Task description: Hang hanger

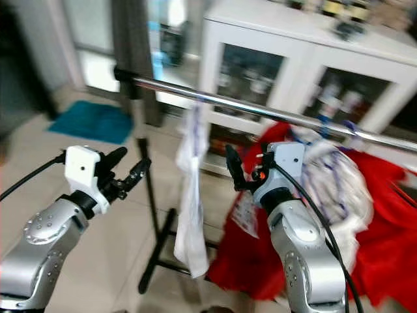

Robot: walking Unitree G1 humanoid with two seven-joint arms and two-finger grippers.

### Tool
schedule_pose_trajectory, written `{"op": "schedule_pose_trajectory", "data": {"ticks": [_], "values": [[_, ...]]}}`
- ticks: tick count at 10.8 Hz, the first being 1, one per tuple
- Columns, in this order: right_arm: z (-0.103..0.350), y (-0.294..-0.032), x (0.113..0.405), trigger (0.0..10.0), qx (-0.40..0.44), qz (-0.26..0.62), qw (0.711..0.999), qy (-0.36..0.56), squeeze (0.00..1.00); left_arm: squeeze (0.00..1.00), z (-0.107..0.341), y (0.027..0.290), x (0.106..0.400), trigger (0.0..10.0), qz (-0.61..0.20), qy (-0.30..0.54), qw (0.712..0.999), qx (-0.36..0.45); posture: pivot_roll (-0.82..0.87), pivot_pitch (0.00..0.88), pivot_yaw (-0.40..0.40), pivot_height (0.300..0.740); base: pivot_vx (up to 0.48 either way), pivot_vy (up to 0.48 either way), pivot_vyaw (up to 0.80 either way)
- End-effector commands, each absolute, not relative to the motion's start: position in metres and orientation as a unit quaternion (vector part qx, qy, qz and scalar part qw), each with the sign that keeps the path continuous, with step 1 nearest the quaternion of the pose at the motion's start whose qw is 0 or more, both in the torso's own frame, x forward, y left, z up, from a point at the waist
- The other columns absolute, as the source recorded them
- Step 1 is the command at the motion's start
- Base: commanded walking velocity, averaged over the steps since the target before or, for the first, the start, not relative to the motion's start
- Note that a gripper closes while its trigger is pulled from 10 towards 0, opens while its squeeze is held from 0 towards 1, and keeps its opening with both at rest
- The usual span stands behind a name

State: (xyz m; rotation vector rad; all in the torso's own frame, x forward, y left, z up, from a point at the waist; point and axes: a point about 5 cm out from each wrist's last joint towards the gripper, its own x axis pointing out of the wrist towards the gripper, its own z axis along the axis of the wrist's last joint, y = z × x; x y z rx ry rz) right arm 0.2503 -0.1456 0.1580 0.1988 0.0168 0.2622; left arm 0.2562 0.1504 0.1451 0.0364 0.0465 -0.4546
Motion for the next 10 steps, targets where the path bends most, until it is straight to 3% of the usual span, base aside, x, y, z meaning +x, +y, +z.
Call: {"op": "schedule_pose_trajectory", "data": {"ticks": [1, 4, 9, 10], "values": [[0.159, -0.148, 0.249, 10.0, 0.126, 0.132, 0.983, -0.003, 1.00, 0.15, 0.148, 0.149, 0.254, 10.0, -0.228, 0.013, 0.973, 0.027, -0.06, 0.026, -0.086, 0.740, 0.000, 0.000, 0.00], [0.152, -0.152, 0.246, 10.0, 0.095, 0.123, 0.987, 0.030, 1.00, 0.16, 0.147, 0.142, 0.251, 10.0, -0.239, 0.014, 0.971, 0.029, -0.06, 0.022, -0.087, 0.740, 0.000, -0.265, 0.00], [0.165, -0.143, 0.246, 10.0, 0.108, 0.199, 0.974, 0.004, 1.00, 0.15, 0.144, 0.138, 0.250, 10.0, -0.258, 0.015, 0.965, 0.038, -0.06, 0.000, -0.094, 0.740, 0.000, -0.430, 0.00], [0.166, -0.142, 0.241, 10.0, 0.105, 0.226, 0.968, 0.003, 1.00, 0.14, 0.142, 0.140, 0.248, 10.0, -0.258, 0.018, 0.966, 0.032, -0.06, 0.000, -0.100, 0.740, 0.000, 0.000, 0.00]]}}
